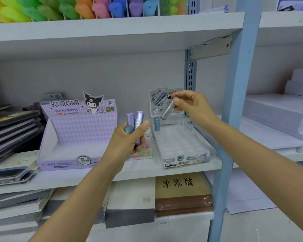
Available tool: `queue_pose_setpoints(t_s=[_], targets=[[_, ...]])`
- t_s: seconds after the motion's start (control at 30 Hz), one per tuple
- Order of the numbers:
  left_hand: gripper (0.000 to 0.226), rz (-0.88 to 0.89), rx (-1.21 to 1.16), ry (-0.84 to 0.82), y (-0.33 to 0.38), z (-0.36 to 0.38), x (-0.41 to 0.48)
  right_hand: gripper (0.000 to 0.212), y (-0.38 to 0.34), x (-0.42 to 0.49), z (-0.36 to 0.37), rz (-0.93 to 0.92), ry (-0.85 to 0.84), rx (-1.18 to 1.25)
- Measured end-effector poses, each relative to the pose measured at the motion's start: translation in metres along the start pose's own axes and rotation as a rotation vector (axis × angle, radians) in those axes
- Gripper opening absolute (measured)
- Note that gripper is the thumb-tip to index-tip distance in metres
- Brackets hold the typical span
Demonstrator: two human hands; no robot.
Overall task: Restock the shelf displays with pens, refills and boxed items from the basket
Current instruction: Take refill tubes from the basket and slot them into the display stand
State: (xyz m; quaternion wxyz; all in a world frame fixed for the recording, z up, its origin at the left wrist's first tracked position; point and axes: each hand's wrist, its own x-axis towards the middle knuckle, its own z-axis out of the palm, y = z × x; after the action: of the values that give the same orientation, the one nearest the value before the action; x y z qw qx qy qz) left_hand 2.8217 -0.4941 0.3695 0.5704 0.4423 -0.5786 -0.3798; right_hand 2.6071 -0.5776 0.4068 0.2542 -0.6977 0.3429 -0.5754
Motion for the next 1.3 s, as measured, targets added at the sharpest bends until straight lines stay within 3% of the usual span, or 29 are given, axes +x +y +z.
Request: queue_pose_setpoints(t_s=[0.13,0.3,0.57,0.73,0.9,1.07,1.2,1.3], targets=[[0.049,0.012,-0.031,-0.039,0.002,0.001,0.001,0.027,0.026,0.006,0.012,0.059,-0.013,-0.245],[0.019,0.047,0.003,-0.095,-0.002,0.001,0.004,0.027,0.046,0.013,0.026,-0.001,-0.063,-0.499],[0.021,0.070,-0.012,-0.021,-0.006,-0.004,0.007,0.025,0.048,0.027,0.017,0.004,-0.287,-0.575],[0.038,0.068,-0.010,-0.031,-0.005,-0.002,0.006,0.018,0.048,0.022,0.025,-0.025,-0.189,-0.537],[0.022,0.075,-0.023,-0.039,-0.009,-0.003,0.006,0.009,0.050,0.018,0.032,-0.030,-0.141,-0.552],[0.023,0.079,-0.004,-0.055,-0.007,-0.002,0.004,0.014,0.046,0.013,0.034,-0.022,-0.150,-0.669],[0.022,0.078,0.007,-0.064,-0.005,-0.003,0.003,0.017,0.015,0.007,0.028,-0.053,-0.075,-0.386],[0.023,0.085,0.040,-0.073,-0.002,0.000,0.002,0.018,-0.013,-0.006,0.028,-0.102,-0.169,-0.089]])
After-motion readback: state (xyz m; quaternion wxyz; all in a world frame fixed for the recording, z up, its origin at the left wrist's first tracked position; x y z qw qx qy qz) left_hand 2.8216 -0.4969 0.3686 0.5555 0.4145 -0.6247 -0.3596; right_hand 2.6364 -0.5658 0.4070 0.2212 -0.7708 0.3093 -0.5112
